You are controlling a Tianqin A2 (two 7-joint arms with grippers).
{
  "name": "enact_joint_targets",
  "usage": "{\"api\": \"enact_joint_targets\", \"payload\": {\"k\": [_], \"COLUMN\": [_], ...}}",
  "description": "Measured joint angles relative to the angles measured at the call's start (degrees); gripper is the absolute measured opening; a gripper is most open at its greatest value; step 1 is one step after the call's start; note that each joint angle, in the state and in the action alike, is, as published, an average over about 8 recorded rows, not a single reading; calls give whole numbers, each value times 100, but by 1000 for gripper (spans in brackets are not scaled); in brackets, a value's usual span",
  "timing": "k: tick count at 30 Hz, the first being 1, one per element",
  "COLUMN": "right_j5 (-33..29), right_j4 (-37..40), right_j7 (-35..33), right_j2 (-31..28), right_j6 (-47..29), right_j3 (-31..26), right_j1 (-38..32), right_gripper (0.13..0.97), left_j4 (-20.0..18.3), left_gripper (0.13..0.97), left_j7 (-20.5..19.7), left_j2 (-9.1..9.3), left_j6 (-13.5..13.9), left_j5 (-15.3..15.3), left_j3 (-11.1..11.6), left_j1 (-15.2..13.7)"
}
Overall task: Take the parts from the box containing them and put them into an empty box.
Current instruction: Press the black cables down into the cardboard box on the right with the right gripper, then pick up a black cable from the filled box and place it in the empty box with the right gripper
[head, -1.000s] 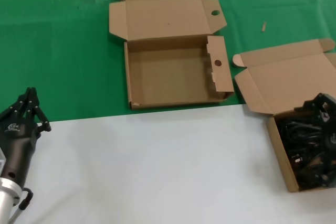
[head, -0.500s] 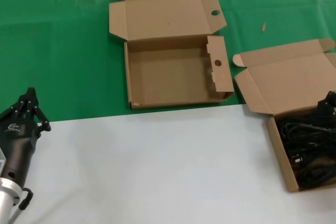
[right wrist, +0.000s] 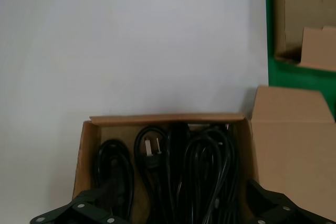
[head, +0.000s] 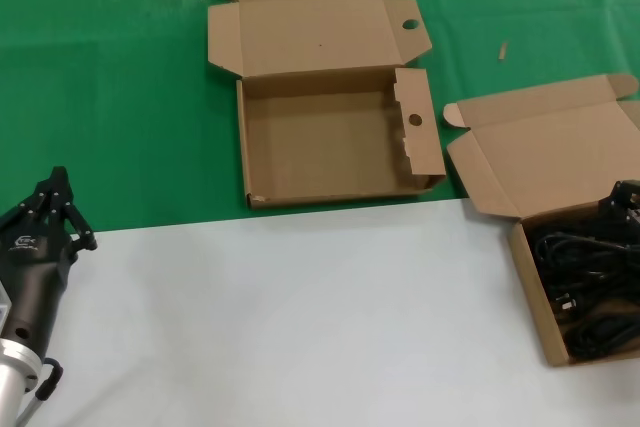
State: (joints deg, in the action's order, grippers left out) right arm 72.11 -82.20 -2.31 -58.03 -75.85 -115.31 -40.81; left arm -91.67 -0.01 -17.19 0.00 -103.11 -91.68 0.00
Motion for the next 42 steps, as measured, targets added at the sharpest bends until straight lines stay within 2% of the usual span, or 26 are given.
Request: {"api": "enact_joint_targets", "payload": {"k": [9, 17, 18, 21, 26, 27, 35, 42], "right_j5": [-180, -264, -269, -281, -310, -317, -370, -421], "right_j4": [635, 1113, 1152, 1238, 1303, 1307, 1220, 940], "right_j7": [-163, -280, -285, -283, -237, -222, -35, 303], "right_j2": [222, 412, 432, 480, 525, 530, 502, 436], "right_j6": [150, 257, 264, 271, 242, 231, 79, -219], "right_j3": [-105, -180, -189, -214, -256, -263, -302, -306], "right_j1": [-199, -380, -395, -436, -500, -513, -612, -822], "right_gripper": [813, 639, 639, 558, 422, 422, 263, 240], "left_j4": [0, 0, 0, 0, 0, 0, 0, 0], "left_gripper": [140, 140, 140, 140, 140, 140, 140, 140], "left_j7": [0, 0, 0, 0, 0, 0, 0, 0], "left_j2": [0, 0, 0, 0, 0, 0, 0, 0], "left_j6": [0, 0, 0, 0, 0, 0, 0, 0], "left_j5": [0, 0, 0, 0, 0, 0, 0, 0], "left_j3": [0, 0, 0, 0, 0, 0, 0, 0], "left_j1": [0, 0, 0, 0, 0, 0, 0, 0]}}
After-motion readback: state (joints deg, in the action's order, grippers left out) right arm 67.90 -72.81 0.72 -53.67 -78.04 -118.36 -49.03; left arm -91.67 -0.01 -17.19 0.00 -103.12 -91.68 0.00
